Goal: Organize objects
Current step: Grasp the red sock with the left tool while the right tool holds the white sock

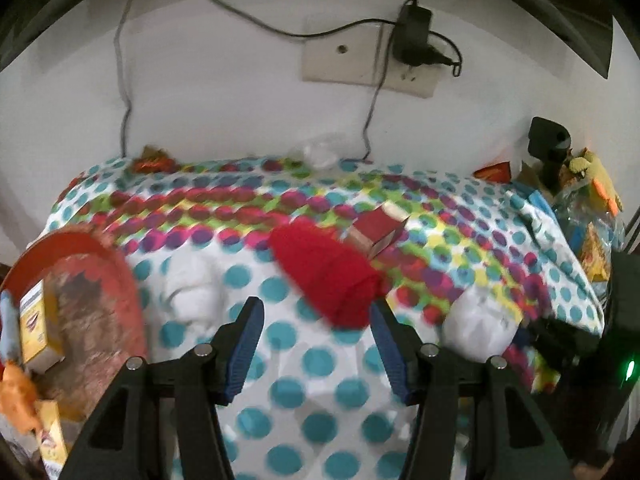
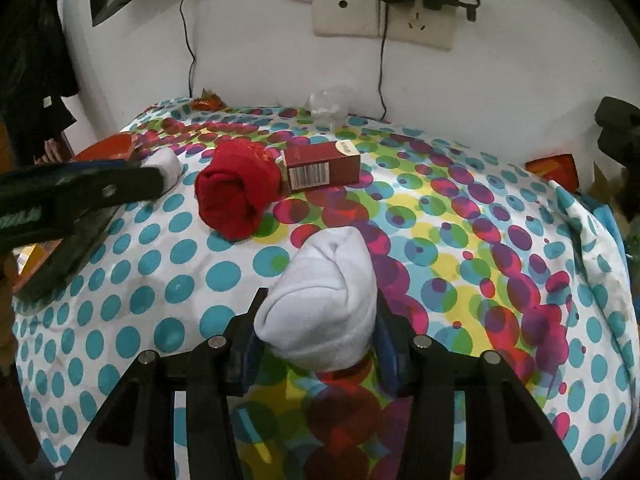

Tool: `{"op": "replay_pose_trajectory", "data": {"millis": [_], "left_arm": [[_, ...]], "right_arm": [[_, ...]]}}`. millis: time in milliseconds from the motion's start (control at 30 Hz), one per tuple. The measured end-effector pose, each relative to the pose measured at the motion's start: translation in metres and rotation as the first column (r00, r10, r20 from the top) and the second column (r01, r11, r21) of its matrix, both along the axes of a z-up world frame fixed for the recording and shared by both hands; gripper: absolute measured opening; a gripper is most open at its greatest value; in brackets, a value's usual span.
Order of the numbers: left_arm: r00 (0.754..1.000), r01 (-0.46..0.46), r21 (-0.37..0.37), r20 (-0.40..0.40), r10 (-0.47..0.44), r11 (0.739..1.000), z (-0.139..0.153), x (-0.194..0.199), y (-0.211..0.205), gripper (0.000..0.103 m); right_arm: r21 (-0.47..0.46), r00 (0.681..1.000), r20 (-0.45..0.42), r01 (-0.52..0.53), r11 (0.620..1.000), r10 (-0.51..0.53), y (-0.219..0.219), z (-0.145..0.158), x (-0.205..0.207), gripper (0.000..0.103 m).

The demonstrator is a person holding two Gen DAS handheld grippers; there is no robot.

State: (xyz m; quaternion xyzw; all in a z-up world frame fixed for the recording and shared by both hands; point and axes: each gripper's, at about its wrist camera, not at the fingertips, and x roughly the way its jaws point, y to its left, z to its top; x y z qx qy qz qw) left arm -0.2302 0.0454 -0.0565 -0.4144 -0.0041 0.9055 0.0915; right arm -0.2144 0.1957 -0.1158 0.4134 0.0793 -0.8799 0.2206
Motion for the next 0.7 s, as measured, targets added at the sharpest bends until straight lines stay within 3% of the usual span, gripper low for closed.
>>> {"op": "replay_pose_trajectory", "data": {"millis": [233, 500, 700], "left_arm": [[0.999, -0.038, -0.022, 0.013, 0.038, 0.999, -0.016, -0.041, 0.021, 0.057], [0.999, -0.012, -0.062, 0.051, 0.015, 0.998, -0.048, -0.055, 0.031, 0.057], [0.999, -0.005, -0.070, 0.037, 0.007, 0.998, -0.054, -0.057, 0.034, 0.057]], "right_arm": [[-0.018, 0.999, 0.026, 0.022, 1.000, -0.021, 0.004, -0.004, -0.003, 0.045], [-0.019, 0.999, 0.034, 0.027, 0.999, -0.026, 0.003, -0.004, -0.002, 0.045], [-0.026, 0.999, 0.039, 0.031, 0.999, -0.030, 0.000, -0.007, -0.004, 0.045]]}}
